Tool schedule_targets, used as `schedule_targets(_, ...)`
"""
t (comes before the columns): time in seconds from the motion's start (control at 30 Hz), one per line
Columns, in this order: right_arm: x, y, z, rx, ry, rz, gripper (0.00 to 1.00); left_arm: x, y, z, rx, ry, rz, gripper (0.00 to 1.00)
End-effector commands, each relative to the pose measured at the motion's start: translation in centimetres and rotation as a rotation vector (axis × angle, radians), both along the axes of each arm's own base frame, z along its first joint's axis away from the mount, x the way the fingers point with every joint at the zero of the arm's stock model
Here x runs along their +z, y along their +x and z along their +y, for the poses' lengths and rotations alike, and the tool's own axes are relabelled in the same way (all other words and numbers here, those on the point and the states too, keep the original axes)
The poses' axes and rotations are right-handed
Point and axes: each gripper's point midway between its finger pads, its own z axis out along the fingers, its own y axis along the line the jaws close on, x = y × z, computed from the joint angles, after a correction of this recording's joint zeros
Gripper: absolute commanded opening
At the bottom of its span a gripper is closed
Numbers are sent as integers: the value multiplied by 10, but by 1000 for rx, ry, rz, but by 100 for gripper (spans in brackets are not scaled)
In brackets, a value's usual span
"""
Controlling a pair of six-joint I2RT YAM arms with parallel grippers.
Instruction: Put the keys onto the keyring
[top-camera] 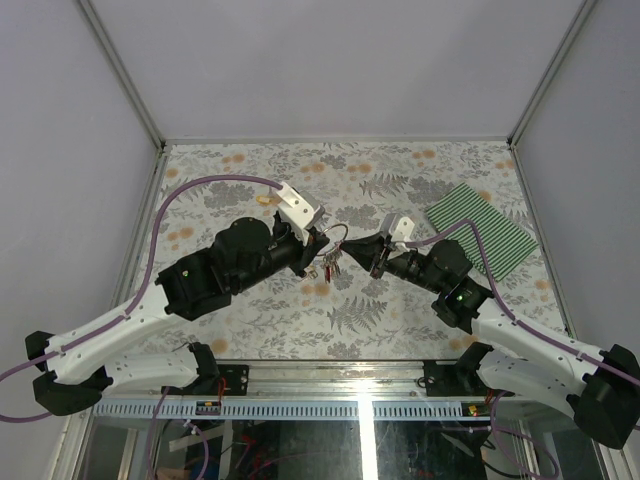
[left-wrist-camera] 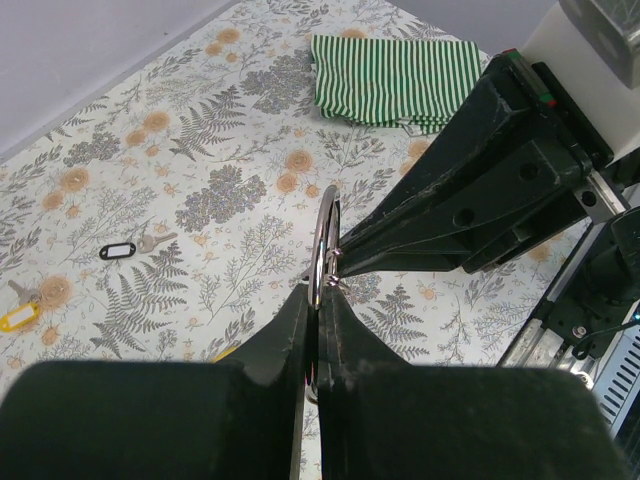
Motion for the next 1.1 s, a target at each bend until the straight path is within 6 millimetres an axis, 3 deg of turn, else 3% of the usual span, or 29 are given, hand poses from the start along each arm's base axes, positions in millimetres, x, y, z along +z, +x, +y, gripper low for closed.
schedule_targets(0.0,39,1,-5,-26,73,-108,2,40,4,-1,15,-121,-62,0)
schedule_targets(0.3,42,10,-25,-126,-63,-196,0,35,3,3,22,-114,-54,0)
schedule_targets(0.6,55,20,-48,-186,-369,-454,0,27,-2,5,17,-120,-29,3)
schedule_targets(0.8,68,21,-58,-189,-498,-552,0,23,-2,1,9,-125,-10,17)
schedule_targets(1.07,80,16,-63,-178,-525,-592,0,26,-3,-7,-10,-149,-4,33)
